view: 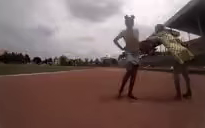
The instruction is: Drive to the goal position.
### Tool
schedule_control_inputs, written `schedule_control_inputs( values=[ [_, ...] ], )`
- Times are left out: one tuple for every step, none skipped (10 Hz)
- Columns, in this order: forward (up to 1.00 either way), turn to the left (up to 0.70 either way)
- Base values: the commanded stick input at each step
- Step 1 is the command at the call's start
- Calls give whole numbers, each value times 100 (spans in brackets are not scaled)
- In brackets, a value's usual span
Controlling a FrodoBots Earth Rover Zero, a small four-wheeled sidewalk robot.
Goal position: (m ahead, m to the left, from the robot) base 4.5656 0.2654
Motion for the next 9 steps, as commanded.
schedule_control_inputs(
  values=[
    [70,35],
    [70,33],
    [70,19],
    [70,9],
    [70,2],
    [70,0],
    [70,0],
    [70,0],
    [70,0]
  ],
)
